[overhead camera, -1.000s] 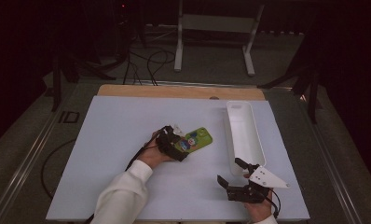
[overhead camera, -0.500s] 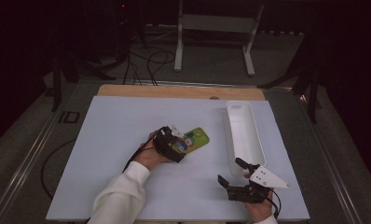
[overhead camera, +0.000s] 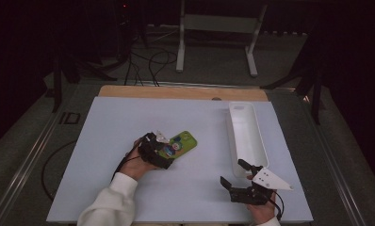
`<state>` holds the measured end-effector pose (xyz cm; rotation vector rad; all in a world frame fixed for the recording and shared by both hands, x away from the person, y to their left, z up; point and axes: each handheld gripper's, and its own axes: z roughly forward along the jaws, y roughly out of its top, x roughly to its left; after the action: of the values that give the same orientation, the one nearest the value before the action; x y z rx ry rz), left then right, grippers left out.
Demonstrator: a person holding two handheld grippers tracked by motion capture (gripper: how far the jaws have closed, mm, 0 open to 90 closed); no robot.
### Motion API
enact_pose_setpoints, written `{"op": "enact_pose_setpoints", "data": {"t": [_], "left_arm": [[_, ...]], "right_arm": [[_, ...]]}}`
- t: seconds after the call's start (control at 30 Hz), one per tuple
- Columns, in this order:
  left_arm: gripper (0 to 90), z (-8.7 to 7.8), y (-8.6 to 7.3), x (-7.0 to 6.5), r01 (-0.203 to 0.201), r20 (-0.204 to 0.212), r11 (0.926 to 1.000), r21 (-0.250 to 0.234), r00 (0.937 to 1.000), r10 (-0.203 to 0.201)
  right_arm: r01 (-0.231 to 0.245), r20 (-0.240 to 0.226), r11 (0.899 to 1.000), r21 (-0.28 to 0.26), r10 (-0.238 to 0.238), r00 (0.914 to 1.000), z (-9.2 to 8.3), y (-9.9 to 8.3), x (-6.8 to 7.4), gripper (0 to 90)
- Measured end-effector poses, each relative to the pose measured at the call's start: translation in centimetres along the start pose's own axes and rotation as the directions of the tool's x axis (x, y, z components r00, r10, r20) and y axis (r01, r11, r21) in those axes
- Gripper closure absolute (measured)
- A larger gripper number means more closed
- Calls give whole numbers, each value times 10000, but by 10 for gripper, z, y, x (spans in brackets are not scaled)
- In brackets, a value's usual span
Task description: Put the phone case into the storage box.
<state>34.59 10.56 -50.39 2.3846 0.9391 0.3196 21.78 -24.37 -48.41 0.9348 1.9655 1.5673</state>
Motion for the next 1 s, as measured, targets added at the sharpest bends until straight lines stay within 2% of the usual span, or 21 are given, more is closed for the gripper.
{"op": "enact_pose_setpoints", "data": {"t": [0.17, 0.2, 0.23, 0.33, 0.47, 0.57, 0.6, 0.73, 0.87, 1.0], "left_arm": [[153, -17, -25, 3, 455, -335, 9990, -26, 9984, -456], [153, -17, -25, 3, 455, -335, 9990, -26, 9984, -456], [153, -27, -39, 4, 700, -542, 9975, -83, 9960, -704], [153, -38, -57, 5, 1001, -601, 9948, -210, 9930, -1012], [153, -48, -80, 4, 1326, -799, 9905, -352, 9876, -1351], [153, -50, -92, 2, 1418, -936, 9894, -305, 9851, -1440], [153, -51, -95, 2, 1581, -857, 9865, -420, 9832, -1612], [153, -57, -103, -2, 1773, -1075, 9830, -481, 9775, -1815], [152, -60, -108, -4, 1892, -1125, 9805, -524, 9745, -1941], [150, -59, -109, -4, 1919, -1090, 9794, -630, 9741, -1979]], "right_arm": [[-35, -30, 10000, -10, 35, 10000, 1, 0, 0, 89], [-35, -30, 10000, -10, 35, 10000, 1, 0, 0, 89], [-26, -17, 10000, -15, 26, 10000, 1, 0, -1, 89], [-69, -40, 10000, -48, 69, 10000, 2, 1, -2, 89], [-103, -29, 9999, -41, 102, 9999, 2, 3, -5, 89], [-38, 8, 10000, -49, 38, 10000, 4, 5, -6, 89], [-4, 15, 10000, -40, 5, 10000, 4, 6, -6, 89], [104, 31, 9999, -36, -104, 9999, 6, 9, -7, 89], [133, 66, 9999, -30, -133, 9999, 7, 10, -9, 89], [110, 140, 9999, -45, -109, 9998, 5, 9, -10, 89]]}}
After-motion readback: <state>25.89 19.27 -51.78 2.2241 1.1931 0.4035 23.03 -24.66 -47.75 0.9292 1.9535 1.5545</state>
